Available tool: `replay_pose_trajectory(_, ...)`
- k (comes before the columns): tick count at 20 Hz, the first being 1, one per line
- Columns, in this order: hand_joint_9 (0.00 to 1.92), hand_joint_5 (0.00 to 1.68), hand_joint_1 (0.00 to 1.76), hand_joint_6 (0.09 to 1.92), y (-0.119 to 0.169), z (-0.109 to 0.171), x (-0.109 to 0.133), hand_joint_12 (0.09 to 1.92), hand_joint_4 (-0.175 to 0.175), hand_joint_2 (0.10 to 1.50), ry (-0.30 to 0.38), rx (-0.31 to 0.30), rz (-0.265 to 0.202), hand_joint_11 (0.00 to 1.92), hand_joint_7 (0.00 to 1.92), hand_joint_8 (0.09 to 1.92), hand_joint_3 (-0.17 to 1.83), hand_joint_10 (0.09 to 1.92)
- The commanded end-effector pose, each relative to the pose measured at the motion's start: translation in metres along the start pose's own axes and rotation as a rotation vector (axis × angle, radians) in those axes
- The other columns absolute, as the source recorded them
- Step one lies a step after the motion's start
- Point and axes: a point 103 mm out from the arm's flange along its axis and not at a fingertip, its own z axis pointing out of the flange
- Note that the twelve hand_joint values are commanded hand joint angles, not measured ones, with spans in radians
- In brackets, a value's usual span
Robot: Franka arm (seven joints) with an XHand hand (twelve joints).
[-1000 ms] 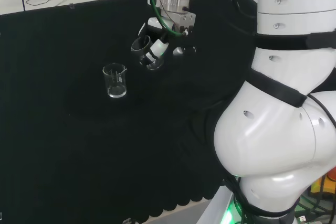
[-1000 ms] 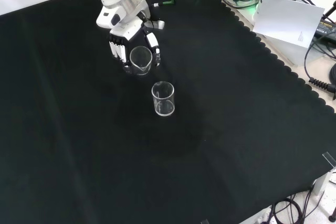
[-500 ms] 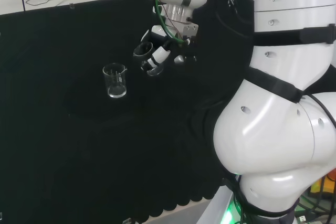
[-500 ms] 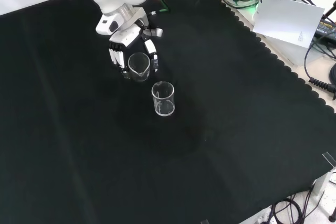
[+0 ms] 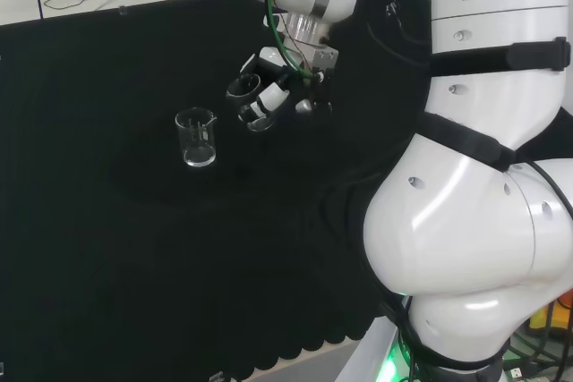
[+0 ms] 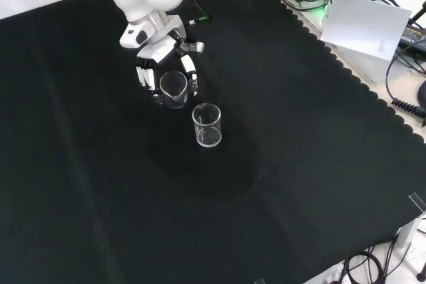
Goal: Place the beaker back on the table.
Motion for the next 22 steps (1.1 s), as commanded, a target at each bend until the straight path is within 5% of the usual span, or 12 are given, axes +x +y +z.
replay_pose_trajectory(1, 1.55, 1.32, 1.15, 0.6, 0.0034, 0.0053, -0.0015, 0.87, 0.133, 0.64, 0.013, -0.004, 0.001, 1.12, 1.66, 0.09, 0.67, 0.09)
replay_pose_trajectory(22, 1.54, 1.32, 1.15, 0.59, 0.0036, 0.0153, -0.009, 0.88, 0.137, 0.64, 0.041, -0.011, 0.025, 1.12, 1.66, 0.09, 0.66, 0.09)
